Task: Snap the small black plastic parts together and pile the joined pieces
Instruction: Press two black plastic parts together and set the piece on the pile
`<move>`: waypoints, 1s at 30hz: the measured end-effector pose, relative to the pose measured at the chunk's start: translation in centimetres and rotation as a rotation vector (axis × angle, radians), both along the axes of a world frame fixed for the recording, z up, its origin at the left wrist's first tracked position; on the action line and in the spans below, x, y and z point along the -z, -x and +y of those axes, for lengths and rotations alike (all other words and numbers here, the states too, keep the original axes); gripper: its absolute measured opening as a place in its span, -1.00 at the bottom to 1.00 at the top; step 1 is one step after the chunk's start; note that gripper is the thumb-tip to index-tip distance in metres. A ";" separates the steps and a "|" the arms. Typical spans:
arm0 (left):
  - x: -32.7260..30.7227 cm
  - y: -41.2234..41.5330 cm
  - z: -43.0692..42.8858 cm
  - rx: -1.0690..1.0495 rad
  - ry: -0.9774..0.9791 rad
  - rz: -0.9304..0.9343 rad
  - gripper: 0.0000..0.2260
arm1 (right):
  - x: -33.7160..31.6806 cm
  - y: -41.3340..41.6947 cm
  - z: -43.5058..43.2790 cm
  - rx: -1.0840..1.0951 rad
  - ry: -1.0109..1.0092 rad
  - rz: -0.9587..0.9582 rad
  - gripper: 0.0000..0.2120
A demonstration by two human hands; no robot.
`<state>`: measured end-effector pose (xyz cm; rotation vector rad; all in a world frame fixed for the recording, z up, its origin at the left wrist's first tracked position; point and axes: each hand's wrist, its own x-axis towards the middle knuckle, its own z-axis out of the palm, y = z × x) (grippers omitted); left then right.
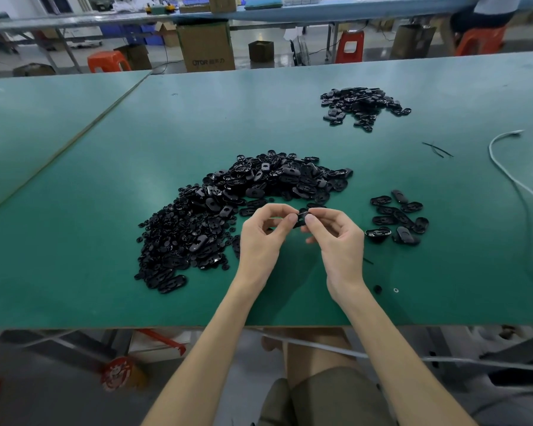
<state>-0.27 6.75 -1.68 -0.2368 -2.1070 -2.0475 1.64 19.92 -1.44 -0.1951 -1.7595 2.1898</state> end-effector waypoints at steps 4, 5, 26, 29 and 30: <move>-0.1 -0.1 0.2 0.023 -0.012 0.007 -0.95 | -0.2 -0.1 -0.1 -0.027 0.026 0.002 -0.92; -0.2 -0.2 0.2 0.022 -0.021 0.017 -0.95 | -0.2 -0.2 -0.1 -0.032 0.028 0.003 -0.92; -0.2 -0.7 0.1 -0.043 0.014 0.023 -0.93 | -0.2 -0.3 0.0 -0.042 0.026 -0.008 -0.94; -0.3 -0.8 0.2 -0.052 0.018 0.030 -0.93 | -0.3 -0.3 -0.1 -0.038 0.012 -0.012 -0.94; -0.4 -0.8 0.2 -0.052 0.016 0.033 -0.93 | -0.3 -0.2 -0.1 -0.037 0.007 -0.012 -0.94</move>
